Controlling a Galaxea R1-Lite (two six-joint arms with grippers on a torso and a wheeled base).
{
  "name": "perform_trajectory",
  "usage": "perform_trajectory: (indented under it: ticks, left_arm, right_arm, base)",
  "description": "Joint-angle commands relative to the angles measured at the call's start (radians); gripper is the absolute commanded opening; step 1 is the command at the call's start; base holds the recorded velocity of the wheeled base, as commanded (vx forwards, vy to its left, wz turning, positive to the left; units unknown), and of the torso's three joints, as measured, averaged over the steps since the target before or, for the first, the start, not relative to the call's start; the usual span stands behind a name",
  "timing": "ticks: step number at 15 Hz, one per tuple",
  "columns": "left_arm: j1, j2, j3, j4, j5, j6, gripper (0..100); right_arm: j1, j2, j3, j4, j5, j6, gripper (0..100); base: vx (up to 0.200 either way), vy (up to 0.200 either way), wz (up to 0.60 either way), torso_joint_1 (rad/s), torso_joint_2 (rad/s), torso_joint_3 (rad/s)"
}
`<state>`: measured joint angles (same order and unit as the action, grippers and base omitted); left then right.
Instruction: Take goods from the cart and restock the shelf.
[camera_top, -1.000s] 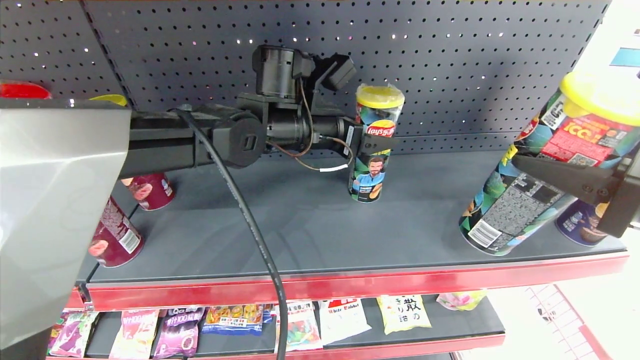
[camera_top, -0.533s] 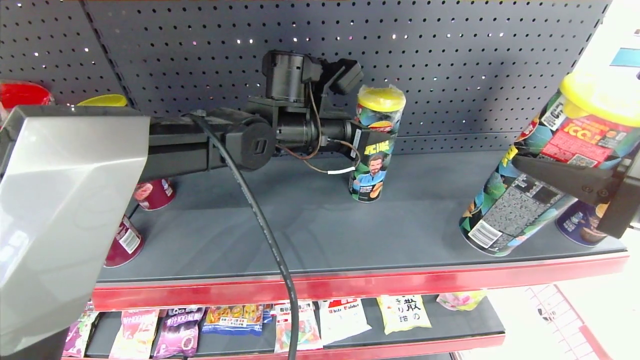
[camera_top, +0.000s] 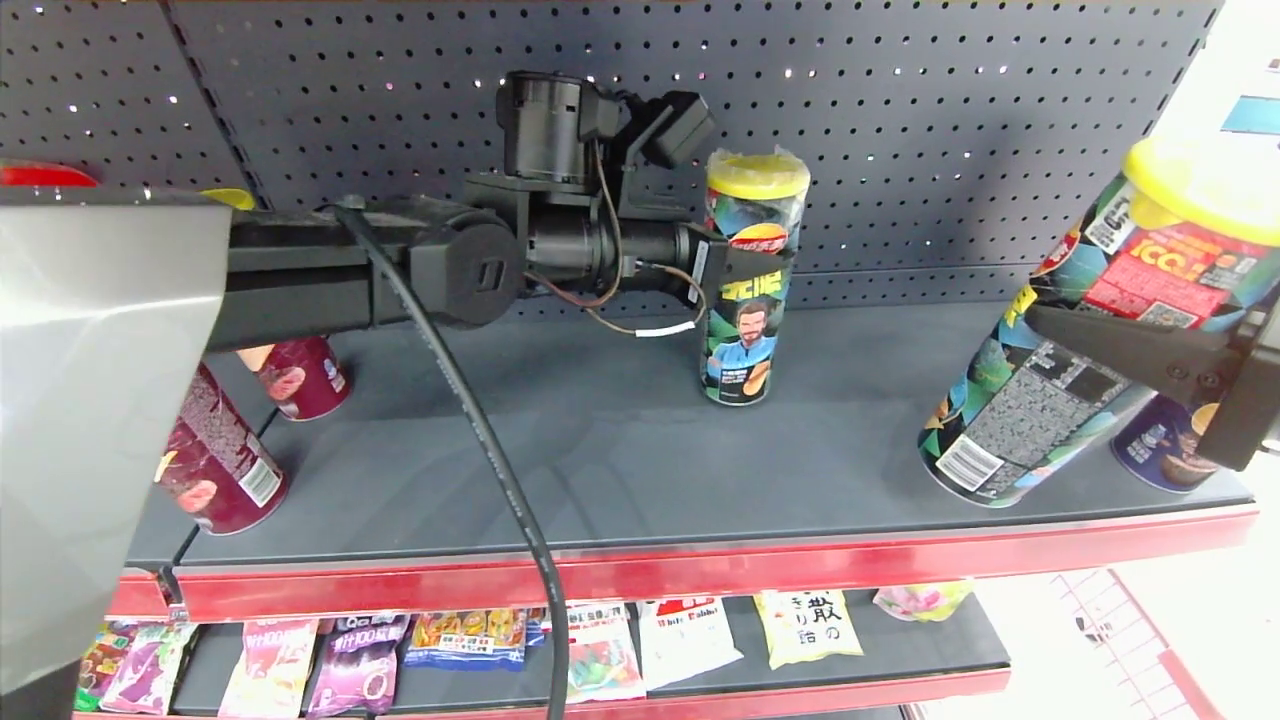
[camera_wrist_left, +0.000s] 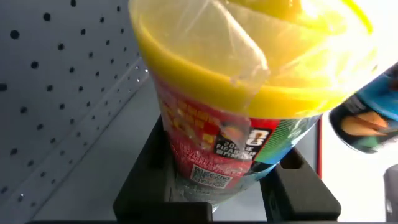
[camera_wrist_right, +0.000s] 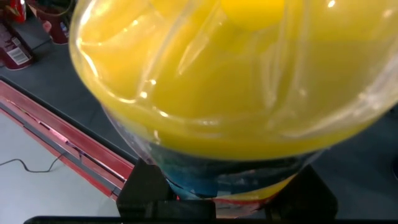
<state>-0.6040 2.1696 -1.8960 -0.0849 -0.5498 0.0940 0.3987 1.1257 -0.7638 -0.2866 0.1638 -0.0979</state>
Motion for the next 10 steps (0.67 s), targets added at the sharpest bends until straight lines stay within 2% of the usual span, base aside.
perform_trajectory:
  ticks: [1, 2, 5, 7, 10]
  left_arm:
    - [-0.011, -0.099, 0.097, -0.001, -0.021, 0.003, 0]
    - [-0.019, -0.139, 0.155, -0.001, -0.035, 0.007, 0]
    - [-0.028, -0.221, 0.298, -0.004, -0.038, 0.069, 0]
    - [-0.028, -0.29, 0.396, -0.007, -0.033, 0.075, 0]
    - [-0.025, -0.34, 0.48, -0.041, -0.022, 0.076, 0]
  right_arm:
    - [0.0, 0.002, -0.002, 0.0, 0.0, 0.0, 0]
    - [0.0, 0.002, -0.002, 0.0, 0.0, 0.0, 0]
    - [0.0, 0.002, -0.002, 0.0, 0.0, 0.0, 0]
    - [0.002, 0.002, -0.003, 0.0, 0.0, 0.0, 0]
    - [0.002, 0.006, -0.009, 0.0, 0.0, 0.0, 0]
  base:
    - [0.0, 0.0, 0.0, 0.0, 0.0, 0.0]
    - [0.0, 0.0, 0.0, 0.0, 0.0, 0.0]
    - [0.0, 0.0, 0.0, 0.0, 0.0, 0.0]
    - [0.0, 0.0, 0.0, 0.0, 0.0, 0.0]
    - [0.0, 0.0, 0.0, 0.0, 0.0, 0.0]
